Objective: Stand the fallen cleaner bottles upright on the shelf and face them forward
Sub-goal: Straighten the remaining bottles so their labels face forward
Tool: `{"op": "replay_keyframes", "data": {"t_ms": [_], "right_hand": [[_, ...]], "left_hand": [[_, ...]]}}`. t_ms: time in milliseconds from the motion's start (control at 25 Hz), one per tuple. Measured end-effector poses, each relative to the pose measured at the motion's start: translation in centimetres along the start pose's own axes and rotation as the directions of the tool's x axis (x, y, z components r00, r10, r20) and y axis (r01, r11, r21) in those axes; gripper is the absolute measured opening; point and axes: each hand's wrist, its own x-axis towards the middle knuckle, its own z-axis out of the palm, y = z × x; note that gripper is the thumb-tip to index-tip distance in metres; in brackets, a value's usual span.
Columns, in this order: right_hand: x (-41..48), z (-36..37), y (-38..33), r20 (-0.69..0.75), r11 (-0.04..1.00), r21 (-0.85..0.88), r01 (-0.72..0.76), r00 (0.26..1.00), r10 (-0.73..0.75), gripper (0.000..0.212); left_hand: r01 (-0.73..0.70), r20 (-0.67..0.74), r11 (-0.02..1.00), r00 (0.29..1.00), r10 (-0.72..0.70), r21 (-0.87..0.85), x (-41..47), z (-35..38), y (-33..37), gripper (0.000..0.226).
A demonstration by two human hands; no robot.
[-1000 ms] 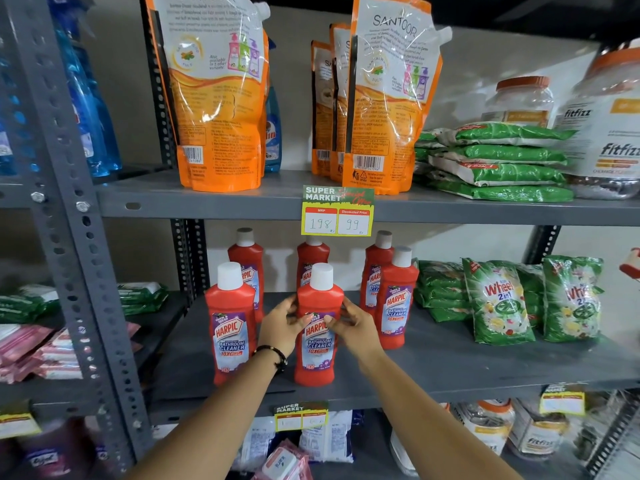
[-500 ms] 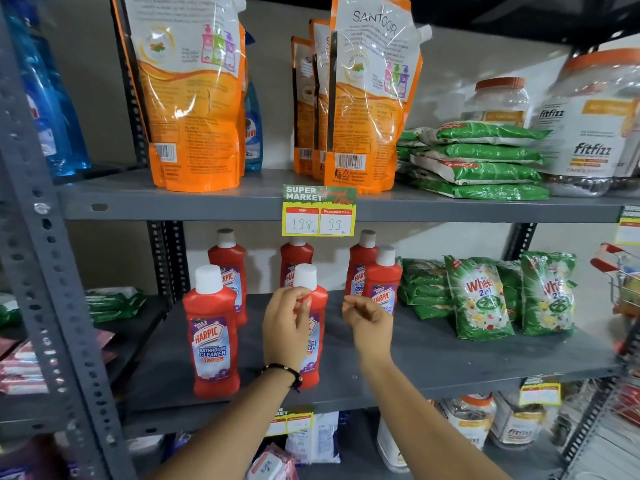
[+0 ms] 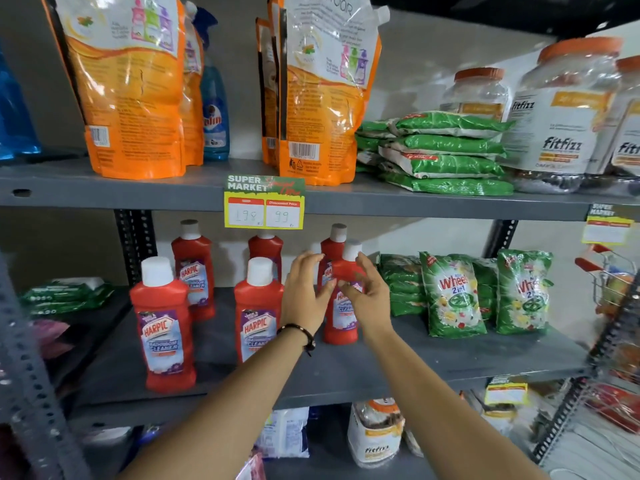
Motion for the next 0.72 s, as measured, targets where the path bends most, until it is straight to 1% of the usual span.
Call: {"op": "replay_keyframes", "data": {"t_ms": [120, 200, 320, 400, 480, 520, 640, 720], "right_hand": [[2.3, -2.0, 1.0, 0.067, 0.996, -0.088, -0.008, 0.998, 0.014, 0.072], [3.5, -3.0, 1.4, 0.083, 0.994, -0.105, -0.035, 0.996, 0.044, 0.076], [4.7, -3.8, 2.9, 0.123, 0.992, -0.121, -0.042, 0.991, 0.057, 0.079], [5.1, -4.0, 4.0, 0.143, 0.989, -0.132, -0.071, 0.986, 0.090, 0.076], [5.6, -4.0, 5.5, 0.164, 0.990, -0.114, -0.083, 0.981, 0.101, 0.063], [5.8, -4.0, 6.3, 0.176, 0.993, -0.078, -0.094, 0.979, 0.106, 0.058], [6.5, -4.1, 8.5, 0.213, 0.992, -0.022, -0.127, 0.968, 0.129, 0.047], [6.9, -4.1, 9.5, 0.233, 0.989, 0.007, -0.150, 0.962, 0.144, 0.041]], "left_hand": [[0.149, 0.054, 0.985, 0.988, -0.145, -0.091, 0.9, 1.8, -0.8, 0.062], [0.237, 0.107, 0.967, 0.968, -0.227, -0.093, 1.7, 3.0, -1.2, 0.073], [0.329, 0.184, 0.934, 0.935, -0.302, -0.137, 2.2, 4.5, -1.1, 0.079], [0.396, 0.214, 0.900, 0.909, -0.356, -0.184, 2.2, 5.4, -1.1, 0.077], [0.454, 0.228, 0.870, 0.883, -0.410, -0.192, 2.2, 6.5, -1.8, 0.073], [0.480, 0.237, 0.855, 0.870, -0.433, -0.199, 2.3, 6.8, -2.1, 0.069], [0.508, 0.256, 0.842, 0.852, -0.458, -0.184, 2.5, 7.8, -3.5, 0.053], [0.519, 0.270, 0.839, 0.841, -0.469, -0.163, 2.4, 8.4, -4.0, 0.047]]}}
